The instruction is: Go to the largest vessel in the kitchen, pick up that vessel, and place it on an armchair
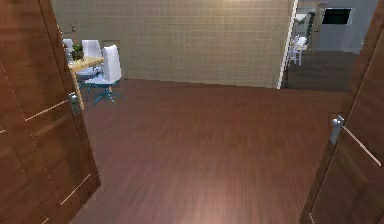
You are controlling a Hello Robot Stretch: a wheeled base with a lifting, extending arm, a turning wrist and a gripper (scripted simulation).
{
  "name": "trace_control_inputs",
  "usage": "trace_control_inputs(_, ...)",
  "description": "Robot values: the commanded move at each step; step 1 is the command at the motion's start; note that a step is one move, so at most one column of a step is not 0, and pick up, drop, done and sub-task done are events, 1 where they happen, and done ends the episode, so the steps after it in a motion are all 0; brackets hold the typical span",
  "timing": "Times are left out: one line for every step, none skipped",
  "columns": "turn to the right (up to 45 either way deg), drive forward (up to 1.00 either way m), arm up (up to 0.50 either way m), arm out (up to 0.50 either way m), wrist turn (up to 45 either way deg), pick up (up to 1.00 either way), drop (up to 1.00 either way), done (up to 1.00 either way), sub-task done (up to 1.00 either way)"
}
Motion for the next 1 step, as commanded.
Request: trace_control_inputs(0.0,1.0,0.0,0.0,0.0,0.0,0.0,0.0,0.0)
